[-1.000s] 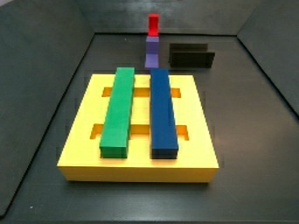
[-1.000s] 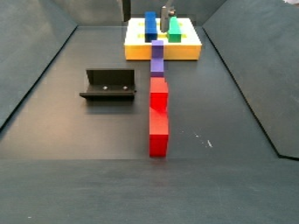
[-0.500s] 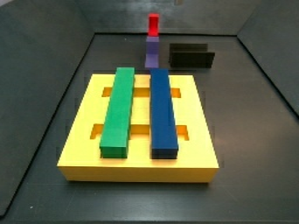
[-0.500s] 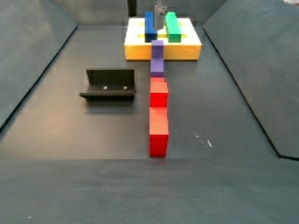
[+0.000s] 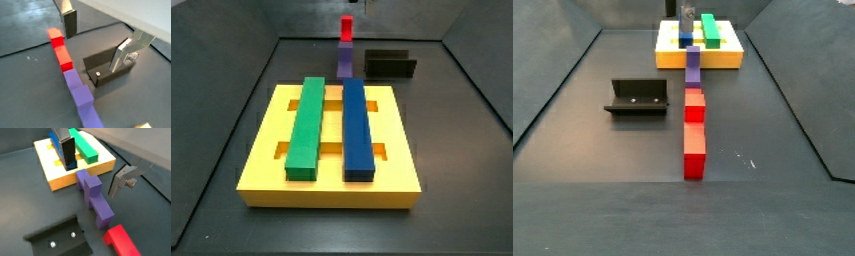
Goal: Pick up the purple object. Move up. Move to above the board. Insert the purple object.
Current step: Pick up the purple object.
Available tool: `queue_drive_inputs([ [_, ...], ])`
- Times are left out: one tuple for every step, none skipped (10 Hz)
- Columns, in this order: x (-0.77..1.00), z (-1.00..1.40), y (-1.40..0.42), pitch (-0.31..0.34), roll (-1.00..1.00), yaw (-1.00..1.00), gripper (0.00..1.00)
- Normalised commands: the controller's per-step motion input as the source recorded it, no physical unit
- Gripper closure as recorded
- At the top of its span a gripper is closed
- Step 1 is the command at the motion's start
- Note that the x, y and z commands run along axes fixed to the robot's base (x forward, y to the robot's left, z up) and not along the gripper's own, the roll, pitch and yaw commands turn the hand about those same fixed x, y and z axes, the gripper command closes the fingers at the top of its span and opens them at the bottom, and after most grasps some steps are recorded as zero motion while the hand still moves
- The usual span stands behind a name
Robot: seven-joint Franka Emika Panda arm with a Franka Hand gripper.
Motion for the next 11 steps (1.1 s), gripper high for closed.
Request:
queue_drive_inputs([
  [-0.08, -0.21, -0.26, 0.0, 0.0, -0.7, 0.0],
  [-0.01, -0.27, -0.27, 0.0, 0.0, -0.71, 0.0],
  [-0.15, -0.41, -0.19, -0.077, -0.02, -0.74, 0.0],
  [-0.02, -0.39, -0.13, -0.116, 0.0, -0.64, 0.0],
  [0.0, -0.49, -0.16, -0.067, 0.12, -0.59, 0.0],
  [-0.08, -0.44, -0.08, -0.03, 0.09, -0.51, 0.0],
  [-0.24, -0.32, -0.04, 0.0, 0.07, -0.28, 0.0],
  [-0.27, -0.28, -0.01, 0.0, 0.15, -0.17, 0.0],
  [-0.11, -0.29, -0.05, 0.034, 0.19, -0.07, 0.0],
  [0.0, -0.31, -0.1, 0.011, 0.17, 0.0, 0.0],
  [0.0, -0.24, -0.09, 0.026, 0.13, 0.0, 0.0],
])
